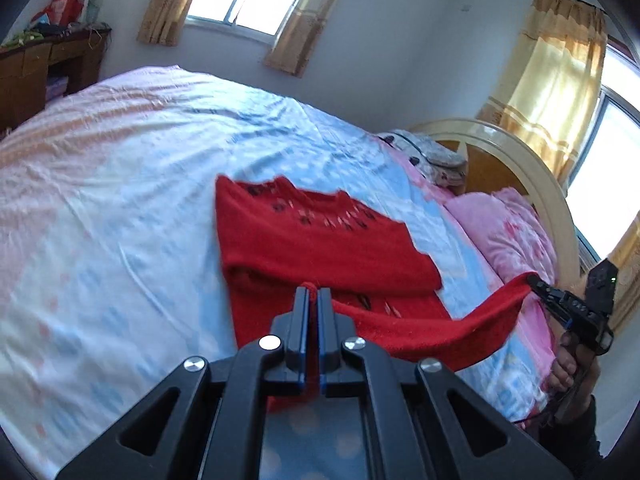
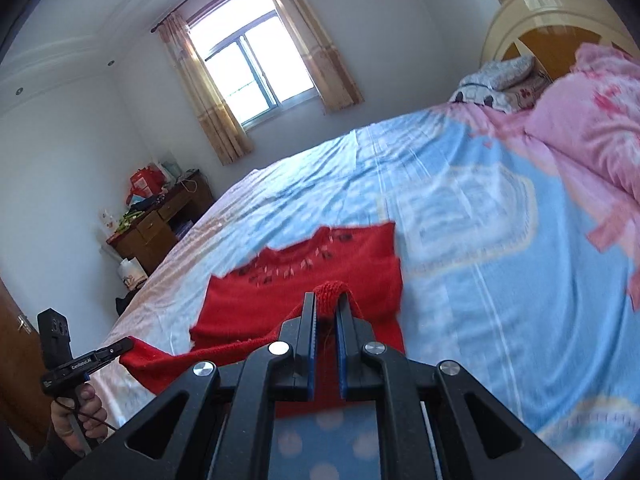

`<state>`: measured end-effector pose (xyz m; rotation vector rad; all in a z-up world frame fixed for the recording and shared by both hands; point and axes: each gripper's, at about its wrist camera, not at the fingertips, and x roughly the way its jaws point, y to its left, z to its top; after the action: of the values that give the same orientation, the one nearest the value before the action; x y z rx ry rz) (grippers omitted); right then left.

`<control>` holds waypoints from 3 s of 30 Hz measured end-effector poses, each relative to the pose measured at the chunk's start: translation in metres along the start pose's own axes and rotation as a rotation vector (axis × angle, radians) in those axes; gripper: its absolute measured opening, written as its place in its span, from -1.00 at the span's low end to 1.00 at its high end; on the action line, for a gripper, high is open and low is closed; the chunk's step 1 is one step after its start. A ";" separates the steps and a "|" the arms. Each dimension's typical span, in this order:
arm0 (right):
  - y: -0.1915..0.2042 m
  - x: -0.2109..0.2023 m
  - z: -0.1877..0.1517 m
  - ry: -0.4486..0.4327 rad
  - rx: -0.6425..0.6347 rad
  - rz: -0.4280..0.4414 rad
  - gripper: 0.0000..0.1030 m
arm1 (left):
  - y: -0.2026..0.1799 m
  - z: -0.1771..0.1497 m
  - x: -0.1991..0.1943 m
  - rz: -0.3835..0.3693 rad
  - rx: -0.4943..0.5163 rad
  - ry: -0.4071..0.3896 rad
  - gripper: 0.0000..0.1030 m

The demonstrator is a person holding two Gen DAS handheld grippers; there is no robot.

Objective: Fold small clothes
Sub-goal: 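Lift the held hem with both grippers and fold it over toward the collar, then open the left gripper on the folded hem while the right gripper releases it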

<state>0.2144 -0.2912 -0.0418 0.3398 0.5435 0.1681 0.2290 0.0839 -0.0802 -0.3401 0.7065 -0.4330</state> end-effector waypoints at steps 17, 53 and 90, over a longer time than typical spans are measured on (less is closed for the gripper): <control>0.000 0.111 0.078 0.019 -0.013 -0.098 -0.86 | 0.026 0.094 0.076 0.013 -0.046 -0.038 -1.00; -0.005 0.159 0.070 0.093 -0.050 -0.144 -0.87 | -0.011 0.050 0.117 0.213 0.573 0.086 -0.93; 0.029 0.296 0.029 0.481 -0.325 -0.144 0.19 | 0.022 0.062 0.141 0.517 0.339 -0.051 0.58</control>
<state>0.4783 -0.1997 -0.1494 -0.0633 0.9983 0.1961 0.3734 0.0434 -0.1231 0.1529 0.6299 -0.0465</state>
